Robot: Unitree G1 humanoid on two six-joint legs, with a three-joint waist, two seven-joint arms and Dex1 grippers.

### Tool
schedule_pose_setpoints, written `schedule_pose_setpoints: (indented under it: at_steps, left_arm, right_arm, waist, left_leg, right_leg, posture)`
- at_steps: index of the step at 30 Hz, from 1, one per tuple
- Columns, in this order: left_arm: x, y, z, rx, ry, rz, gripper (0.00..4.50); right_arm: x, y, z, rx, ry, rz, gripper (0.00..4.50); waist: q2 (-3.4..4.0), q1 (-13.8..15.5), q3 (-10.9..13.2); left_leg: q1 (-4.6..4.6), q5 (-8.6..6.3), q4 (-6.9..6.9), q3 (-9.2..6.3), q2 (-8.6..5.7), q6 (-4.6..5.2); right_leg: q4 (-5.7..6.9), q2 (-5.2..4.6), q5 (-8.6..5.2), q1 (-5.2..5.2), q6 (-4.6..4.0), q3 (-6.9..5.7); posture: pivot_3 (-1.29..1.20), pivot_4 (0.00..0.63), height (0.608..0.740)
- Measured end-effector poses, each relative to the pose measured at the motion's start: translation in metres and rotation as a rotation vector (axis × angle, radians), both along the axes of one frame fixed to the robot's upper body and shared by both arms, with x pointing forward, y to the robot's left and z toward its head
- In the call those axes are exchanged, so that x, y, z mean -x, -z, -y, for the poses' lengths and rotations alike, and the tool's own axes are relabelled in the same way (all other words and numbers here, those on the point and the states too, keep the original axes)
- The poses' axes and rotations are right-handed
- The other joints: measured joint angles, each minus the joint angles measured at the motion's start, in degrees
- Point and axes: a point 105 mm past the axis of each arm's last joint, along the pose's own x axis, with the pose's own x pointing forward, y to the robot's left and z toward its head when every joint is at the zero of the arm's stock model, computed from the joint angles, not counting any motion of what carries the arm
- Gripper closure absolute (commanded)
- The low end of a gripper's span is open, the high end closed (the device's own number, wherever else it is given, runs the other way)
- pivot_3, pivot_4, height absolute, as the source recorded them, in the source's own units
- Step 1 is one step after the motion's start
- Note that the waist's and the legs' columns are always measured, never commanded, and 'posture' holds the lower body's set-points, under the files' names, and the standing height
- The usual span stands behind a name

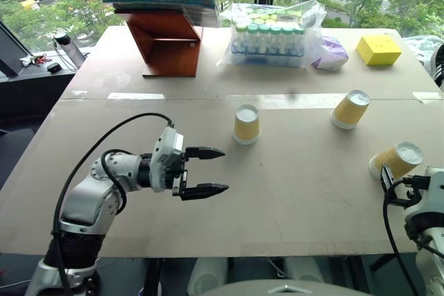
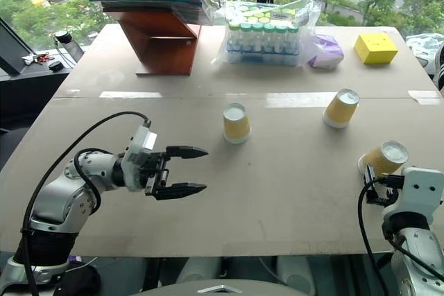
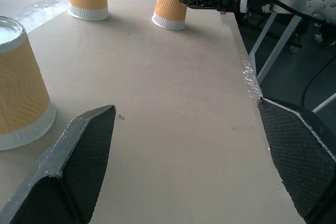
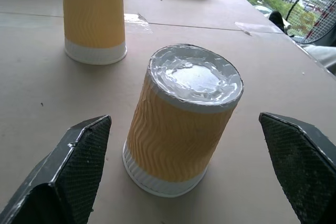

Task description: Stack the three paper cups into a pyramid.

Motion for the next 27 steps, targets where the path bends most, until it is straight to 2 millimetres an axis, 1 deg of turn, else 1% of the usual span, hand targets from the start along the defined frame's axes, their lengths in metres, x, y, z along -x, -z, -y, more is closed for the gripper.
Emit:
schedule_pose_setpoints:
  at_steps: [1,2,3,5,8,10,11,12,14,17,18,20,22,23,25,26,27]
  left_arm:
    - [0.0,0.0,0.001,0.0,0.002,0.001,0.07]
    - [0.001,-0.001,0.002,0.001,0.006,0.006,0.0]
    - [0.002,-0.002,0.002,0.001,0.01,0.01,0.0]
    - [0.003,-0.003,0.003,0.001,0.014,0.014,0.0]
    - [0.004,-0.005,0.005,-0.001,0.023,0.022,0.0]
    - [0.006,-0.005,0.006,-0.002,0.024,0.023,0.0]
    - [0.006,-0.005,0.006,-0.002,0.024,0.023,0.0]
    - [0.006,-0.005,0.006,-0.002,0.02,0.023,0.0]
    - [0.005,-0.004,0.005,-0.003,0.006,0.018,0.0]
    - [0.006,-0.001,0.004,-0.002,-0.009,0.008,0.0]
    - [0.006,0.0,0.004,-0.002,-0.015,0.006,0.0]
    - [0.005,0.001,0.003,-0.002,-0.023,0.008,0.0]
    - [0.005,0.001,0.003,-0.002,-0.027,0.01,0.0]
    - [0.005,0.001,0.002,-0.001,-0.031,0.011,0.0]
    - [0.005,0.001,0.002,-0.001,-0.037,0.012,0.0]
    - [0.004,0.001,0.001,-0.001,-0.042,0.012,0.0]
    - [0.004,0.001,0.001,-0.001,-0.046,0.011,0.0]
  right_arm:
    - [-0.003,0.0,0.002,-0.013,0.013,0.001,0.0]
    - [-0.007,0.001,0.006,-0.028,0.032,-0.001,0.59]
    - [-0.008,0.002,0.008,-0.033,0.042,-0.005,0.81]
    - [-0.014,0.003,0.009,-0.053,0.049,-0.01,1.76]
    - [-0.018,0.0,0.008,-0.044,0.033,-0.004,3.17]
    - [-0.019,-0.003,0.007,-0.033,0.011,0.004,3.93]
    - [-0.019,-0.004,0.007,-0.029,0.007,0.005,4.09]
    - [-0.019,-0.005,0.006,-0.023,-0.008,0.003,4.43]
    - [-0.017,-0.004,0.003,-0.012,-0.051,-0.011,4.47]
    - [-0.017,-0.003,-0.013,-0.039,-0.152,-0.018,4.47]
    - [-0.018,-0.006,-0.02,-0.048,-0.19,-0.007,4.47]
    - [-0.019,-0.01,-0.028,-0.043,-0.229,0.006,4.47]
    - [-0.018,-0.009,-0.029,-0.038,-0.24,-0.001,3.9]
    - [-0.017,-0.009,-0.027,-0.05,-0.216,0.005,3.66]
    - [-0.012,-0.006,-0.02,-0.048,-0.179,-0.006,2.78]
    - [-0.011,-0.005,-0.019,-0.045,-0.175,-0.012,2.21]
    - [-0.008,-0.003,-0.019,-0.043,-0.173,-0.025,1.92]
  waist:
    - [0.01,-0.3,0.0]
    - [0.03,-0.5,0.0]
    - [0.03,-0.7,0.0]
    - [0.04,-0.9,0.0]
    - [0.09,-1.0,0.1]
    - [0.09,-1.0,0.1]
    - [0.08,-1.0,0.0]
    - [0.07,-1.0,0.0]
    - [0.07,-1.0,0.0]
    - [0.14,-1.1,0.1]
    - [0.16,-1.2,0.1]
    - [0.15,-1.1,0.1]
    - [0.15,-1.0,0.1]
    - [0.15,-0.9,0.1]
    - [0.16,-0.9,0.1]
    - [0.15,-0.9,0.1]
    - [0.16,-0.9,0.1]
  left_leg:
    - [-0.01,0.0,0.0,0.01,-0.01,0.0]
    - [-0.01,0.0,-0.01,0.01,-0.01,0.0]
    - [-0.01,0.0,-0.02,0.0,-0.02,0.0]
    - [-0.01,0.0,-0.03,0.0,-0.05,0.0]
    - [0.0,0.0,-0.04,0.0,-0.07,0.0]
    - [0.0,0.0,-0.04,0.0,-0.07,0.0]
    - [0.01,0.0,-0.04,0.01,-0.07,0.0]
    - [0.01,0.0,-0.03,0.0,-0.07,0.0]
    - [0.01,0.0,-0.03,0.02,-0.06,0.0]
    - [0.02,0.0,-0.04,0.01,-0.03,0.0]
    - [0.02,0.0,-0.04,0.01,-0.01,0.0]
    - [0.01,0.0,-0.04,-0.01,-0.01,0.0]
    - [-0.01,0.0,-0.04,0.0,-0.02,0.0]
    - [-0.02,0.0,-0.04,-0.01,-0.02,0.0]
    - [-0.02,0.0,-0.04,0.01,-0.03,0.0]
    - [-0.02,0.0,-0.04,0.0,-0.03,0.0]
    - [-0.02,0.0,-0.04,0.0,-0.02,0.0]
  right_leg:
    - [0.0,0.0,0.01,0.0,0.01,0.01]
    - [-0.01,0.0,0.02,0.0,0.04,0.02]
    - [-0.01,0.0,0.03,0.0,0.05,0.01]
    - [-0.01,0.01,0.06,0.0,0.11,0.0]
    - [-0.01,0.02,0.08,0.0,0.15,0.0]
    - [-0.01,0.02,0.08,0.0,0.15,0.01]
    - [-0.01,0.02,0.08,0.0,0.15,0.02]
    - [-0.01,0.02,0.08,0.0,0.15,0.02]
    - [-0.01,0.03,0.07,0.0,0.15,0.04]
    - [0.0,0.05,0.08,-0.01,0.16,0.05]
    - [0.0,0.07,0.08,-0.01,0.16,0.05]
    - [-0.01,0.07,0.07,-0.01,0.15,0.03]
    - [-0.03,0.06,0.07,-0.01,0.15,0.02]
    - [-0.04,0.05,0.07,-0.01,0.15,0.01]
    - [-0.05,0.03,0.06,-0.01,0.13,0.03]
    - [-0.05,0.03,0.06,-0.01,0.13,0.02]
    - [-0.05,0.03,0.06,-0.01,0.13,0.02]
  posture:
    - [0.0,0.15,0.74]
    - [0.0,0.15,0.74]
    - [0.0,0.15,0.74]
    - [0.0,0.15,0.74]
    - [0.0,0.15,0.74]
    - [0.0,0.15,0.74]
    - [0.0,0.15,0.74]
    - [0.0,0.15,0.74]
    - [0.0,0.15,0.74]
    - [0.0,0.15,0.74]
    - [0.0,0.15,0.74]
    - [0.0,0.15,0.74]
    - [0.0,0.15,0.74]
    - [0.0,0.15,0.74]
    - [0.0,0.15,0.74]
    - [0.0,0.15,0.74]
    - [0.0,0.15,0.74]
